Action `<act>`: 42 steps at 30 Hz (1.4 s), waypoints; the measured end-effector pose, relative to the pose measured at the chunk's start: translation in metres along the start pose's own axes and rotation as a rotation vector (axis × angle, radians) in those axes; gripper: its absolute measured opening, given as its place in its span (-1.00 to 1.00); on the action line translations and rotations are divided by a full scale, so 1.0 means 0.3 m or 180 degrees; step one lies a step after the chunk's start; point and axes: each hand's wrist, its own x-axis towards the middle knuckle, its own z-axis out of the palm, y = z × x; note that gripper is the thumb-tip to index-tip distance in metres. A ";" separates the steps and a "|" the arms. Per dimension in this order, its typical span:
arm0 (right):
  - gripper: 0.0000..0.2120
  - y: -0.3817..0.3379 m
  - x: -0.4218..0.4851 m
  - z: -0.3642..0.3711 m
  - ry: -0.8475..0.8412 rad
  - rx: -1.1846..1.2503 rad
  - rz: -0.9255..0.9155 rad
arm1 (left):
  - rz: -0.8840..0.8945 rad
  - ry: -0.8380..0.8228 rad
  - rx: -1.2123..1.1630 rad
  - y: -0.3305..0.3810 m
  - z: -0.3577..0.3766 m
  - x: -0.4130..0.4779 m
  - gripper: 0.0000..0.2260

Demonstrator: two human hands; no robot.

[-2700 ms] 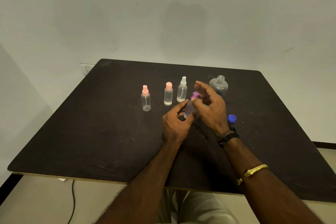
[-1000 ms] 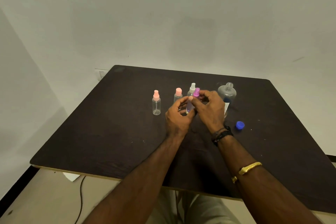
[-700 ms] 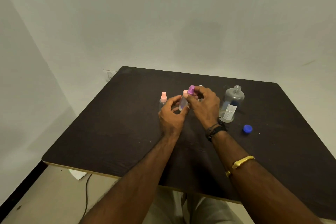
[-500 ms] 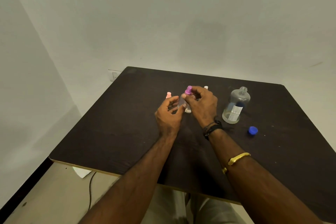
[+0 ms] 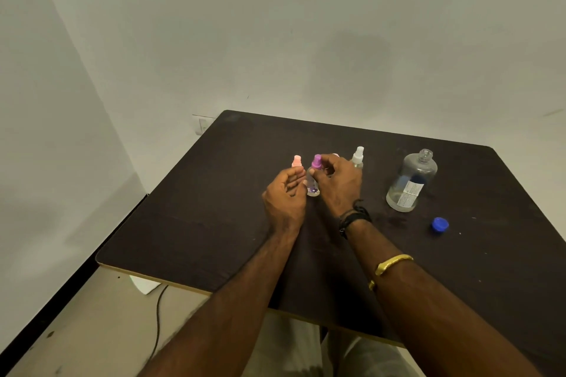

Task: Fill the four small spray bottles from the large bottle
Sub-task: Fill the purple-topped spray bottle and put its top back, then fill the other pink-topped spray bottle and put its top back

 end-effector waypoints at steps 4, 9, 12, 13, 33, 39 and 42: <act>-0.77 0.006 -0.015 0.013 -0.0086 -0.0060 0.0008 | -0.0037 0.0019 -0.0049 -0.004 -0.009 -0.004 -0.75; -0.73 0.009 -0.019 0.021 -0.0130 -0.0109 0.0056 | -0.0057 -0.0011 -0.0031 -0.008 -0.022 -0.009 -0.74; -0.71 0.003 -0.022 0.021 -0.0145 -0.0124 0.0079 | -0.0035 0.0011 -0.0036 -0.007 -0.027 -0.009 -0.74; -0.70 -0.001 -0.024 0.019 -0.0134 -0.0134 0.0067 | -0.0027 0.0040 -0.0042 -0.003 -0.029 -0.008 -0.75; -0.68 -0.107 -0.021 0.063 -0.0531 -0.0397 -0.0435 | -0.0215 0.0319 -0.0286 0.006 -0.075 0.007 -0.59; -0.69 -0.106 -0.025 0.045 -0.0393 -0.0217 -0.0449 | -0.0056 0.0302 -0.0243 0.019 -0.066 0.003 -0.60; -0.71 -0.112 -0.030 0.026 -0.0175 -0.0096 -0.0454 | 0.0212 0.0388 0.0003 0.026 -0.064 -0.002 -0.58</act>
